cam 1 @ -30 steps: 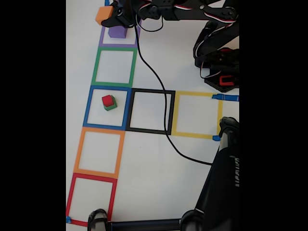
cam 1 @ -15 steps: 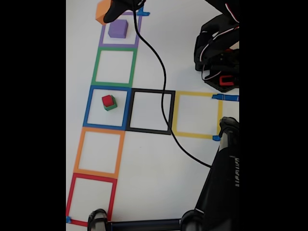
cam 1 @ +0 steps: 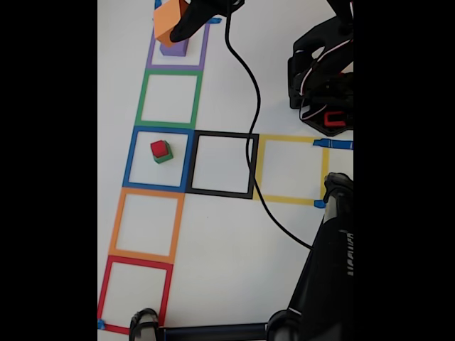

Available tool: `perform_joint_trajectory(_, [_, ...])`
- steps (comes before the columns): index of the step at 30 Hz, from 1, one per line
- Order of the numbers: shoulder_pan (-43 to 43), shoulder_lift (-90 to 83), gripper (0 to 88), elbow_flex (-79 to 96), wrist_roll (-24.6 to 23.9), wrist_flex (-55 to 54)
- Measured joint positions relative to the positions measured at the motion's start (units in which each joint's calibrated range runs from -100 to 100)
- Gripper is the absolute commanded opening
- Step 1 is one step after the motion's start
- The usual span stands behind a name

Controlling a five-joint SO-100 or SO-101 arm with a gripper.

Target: Tower of hanoi

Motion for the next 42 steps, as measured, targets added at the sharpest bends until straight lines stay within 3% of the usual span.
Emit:
perform_joint_trajectory(4, [1.6, -1.4, 13.2, 11.1, 0.0, -5.6])
perform_joint_trajectory(11, [5.4, -10.5, 13.3, 43.8, -0.4, -25.9])
perform_joint_trajectory(21, [8.0, -13.8, 13.4, 89.0, -0.4, -69.9])
perform_joint_trajectory(29, [8.3, 5.0, 13.2, 100.0, -0.4, -106.0])
perform_joint_trajectory(42, [8.3, 36.8, 13.4, 101.4, -0.4, -147.2])
